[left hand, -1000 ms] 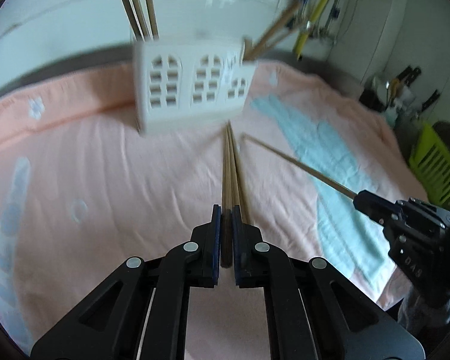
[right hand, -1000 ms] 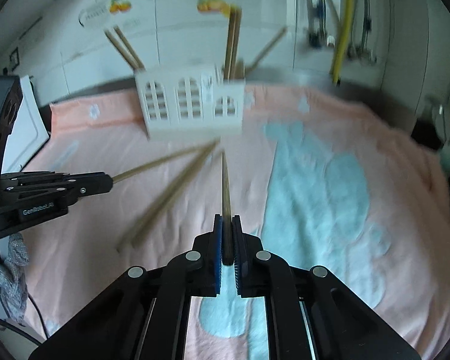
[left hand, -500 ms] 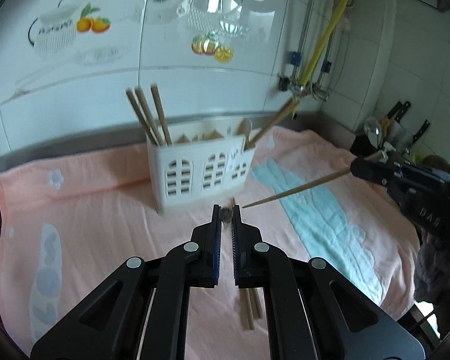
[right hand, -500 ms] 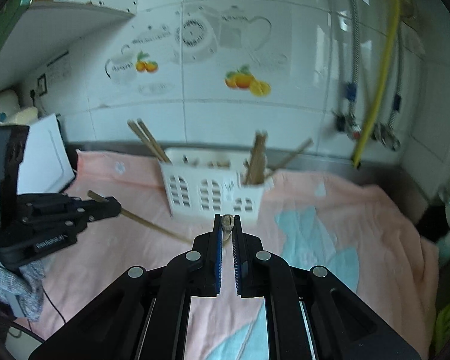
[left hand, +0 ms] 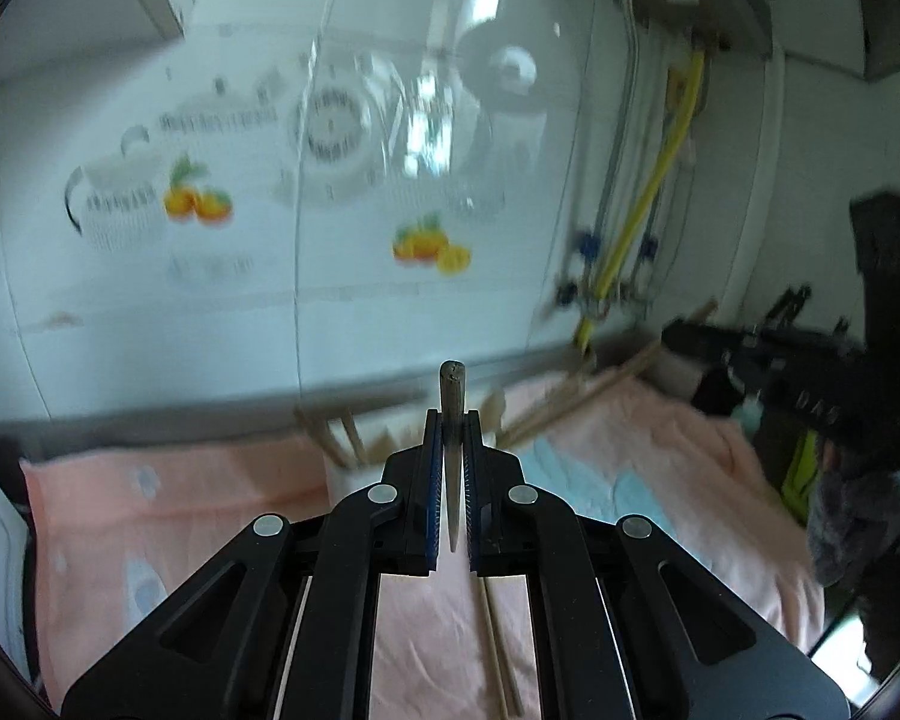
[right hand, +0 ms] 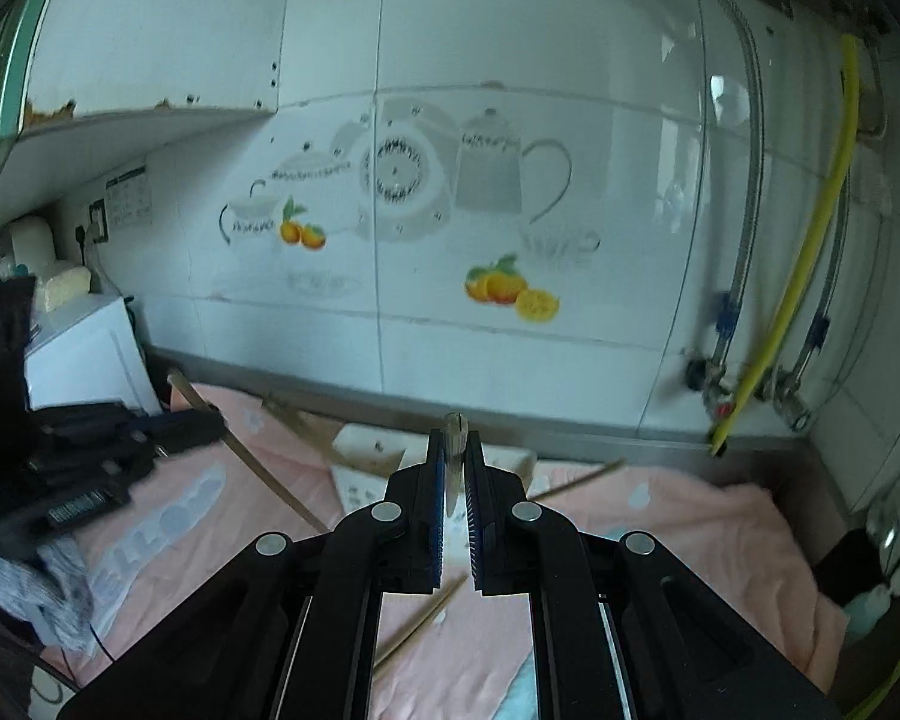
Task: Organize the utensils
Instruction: 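Lift both held chopsticks up toward the white holder, then lower both chopsticks into the holder and open both tools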
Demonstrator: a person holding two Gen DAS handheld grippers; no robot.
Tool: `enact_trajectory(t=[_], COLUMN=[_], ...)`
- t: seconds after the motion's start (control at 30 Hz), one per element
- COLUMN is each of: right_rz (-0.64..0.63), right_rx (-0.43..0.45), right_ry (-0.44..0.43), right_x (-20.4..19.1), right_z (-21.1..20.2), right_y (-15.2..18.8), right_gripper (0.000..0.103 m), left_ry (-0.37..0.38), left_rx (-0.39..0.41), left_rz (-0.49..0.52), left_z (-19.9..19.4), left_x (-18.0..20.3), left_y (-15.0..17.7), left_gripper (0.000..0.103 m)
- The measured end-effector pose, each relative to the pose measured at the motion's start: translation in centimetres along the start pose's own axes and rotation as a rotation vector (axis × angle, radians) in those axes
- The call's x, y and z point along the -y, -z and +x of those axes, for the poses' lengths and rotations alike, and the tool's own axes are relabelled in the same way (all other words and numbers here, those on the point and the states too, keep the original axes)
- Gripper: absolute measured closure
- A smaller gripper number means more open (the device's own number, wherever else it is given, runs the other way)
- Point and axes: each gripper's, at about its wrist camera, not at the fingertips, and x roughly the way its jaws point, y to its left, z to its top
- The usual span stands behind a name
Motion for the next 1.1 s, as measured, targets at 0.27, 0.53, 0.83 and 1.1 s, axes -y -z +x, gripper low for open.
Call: enact_trajectory(t=[0.27, 0.53, 0.83, 1.1], right_rz=[0.007, 0.009, 0.012, 0.039], right_rx=[0.039, -0.053, -0.141, -0.116], right_ry=[0.038, 0.042, 0.041, 0.04], right_x=[0.9, 1.2, 1.5, 2.1], right_z=[1.0, 5.7, 9.5, 8.6], right_y=[-2.1, -1.5, 0.5, 1.1], right_gripper=[0.096, 0.096, 0.096, 0.083], left_ry=[-0.084, -0.142, -0.124, -0.121], left_rx=[0.133, 0.096, -0.022, -0.071], left_rz=[-0.021, -0.043, -0.084, -0.092], left_z=[-0.9, 3.0, 6.8, 7.1], left_x=[-1.3, -2.7, -4.2, -4.5], left_y=[-3.4, -2.5, 0.0, 1.5], left_gripper=[0.098, 0.098, 0.097, 0.096])
